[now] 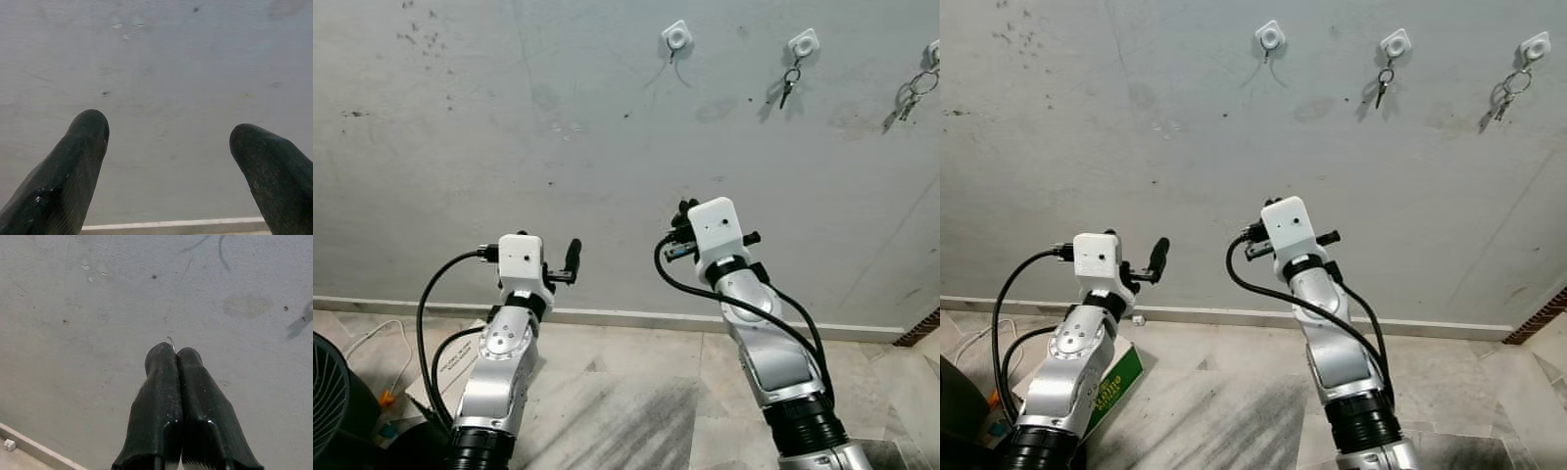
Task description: Hang keys on a hook
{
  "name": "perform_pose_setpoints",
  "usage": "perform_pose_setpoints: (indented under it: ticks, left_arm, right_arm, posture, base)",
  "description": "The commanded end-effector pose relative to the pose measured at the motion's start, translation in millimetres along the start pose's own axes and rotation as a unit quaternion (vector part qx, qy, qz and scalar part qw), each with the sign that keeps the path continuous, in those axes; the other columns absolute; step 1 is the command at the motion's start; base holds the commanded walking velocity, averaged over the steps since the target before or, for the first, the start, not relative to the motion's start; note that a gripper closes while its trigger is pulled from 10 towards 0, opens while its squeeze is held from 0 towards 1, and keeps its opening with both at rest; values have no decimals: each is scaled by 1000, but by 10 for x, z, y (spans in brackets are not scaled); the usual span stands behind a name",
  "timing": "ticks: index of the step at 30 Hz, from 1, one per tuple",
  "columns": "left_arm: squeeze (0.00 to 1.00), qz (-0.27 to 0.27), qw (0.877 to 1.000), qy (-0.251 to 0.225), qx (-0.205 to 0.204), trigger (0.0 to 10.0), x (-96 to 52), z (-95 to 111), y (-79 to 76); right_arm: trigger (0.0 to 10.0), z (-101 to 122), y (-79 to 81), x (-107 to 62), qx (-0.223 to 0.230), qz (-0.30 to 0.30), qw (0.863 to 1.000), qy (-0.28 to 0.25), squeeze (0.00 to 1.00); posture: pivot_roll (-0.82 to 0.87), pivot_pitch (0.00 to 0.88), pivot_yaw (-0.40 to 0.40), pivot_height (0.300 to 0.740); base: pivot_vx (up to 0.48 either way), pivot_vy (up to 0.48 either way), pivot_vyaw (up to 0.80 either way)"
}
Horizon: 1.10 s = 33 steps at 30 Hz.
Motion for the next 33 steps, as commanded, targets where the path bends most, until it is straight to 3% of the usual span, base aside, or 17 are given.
perform_pose_setpoints:
  ticks: [1, 33]
  left_arm:
    - [0, -9, 1000, -9, -3, 10000, -14, 38, -17]
    - [0, -30, 999, -14, -13, 10000, -12, 44, -56]
  right_arm:
    - [10000, 73, 3, 29, -1, 2, 1000, -14, 0]
    - [10000, 70, 13, 45, -5, 2, 1000, -13, 0]
  posture:
    - [-24, 41, 12, 740]
    - [-20, 62, 11, 740]
  base:
    - [349, 0, 0]
    - [406, 0, 0]
Point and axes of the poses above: a point about 5 cm out from each wrist's last joint towards the gripper, its own x axis pointing out of the wrist towards the gripper, its own z axis along the axis of the wrist's last joint, y = z × x, the point moved 1 cm from there along x, pointing out of the wrist towards the gripper, and after that the axes turned 9 degrees about x, right-handed, at the moved point
